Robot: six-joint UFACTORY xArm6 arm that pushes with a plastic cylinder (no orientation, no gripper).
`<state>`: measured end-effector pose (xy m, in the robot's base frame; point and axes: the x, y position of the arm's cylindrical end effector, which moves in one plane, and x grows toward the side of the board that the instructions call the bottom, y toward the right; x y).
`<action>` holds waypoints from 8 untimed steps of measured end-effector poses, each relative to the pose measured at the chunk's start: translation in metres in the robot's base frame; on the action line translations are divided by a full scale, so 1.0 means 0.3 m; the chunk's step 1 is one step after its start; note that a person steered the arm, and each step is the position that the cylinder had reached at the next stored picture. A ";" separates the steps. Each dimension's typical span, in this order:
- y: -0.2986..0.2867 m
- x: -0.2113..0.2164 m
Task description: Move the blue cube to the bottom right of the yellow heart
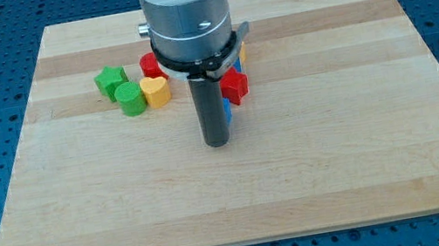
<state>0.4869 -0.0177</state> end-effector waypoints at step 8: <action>0.409 -0.186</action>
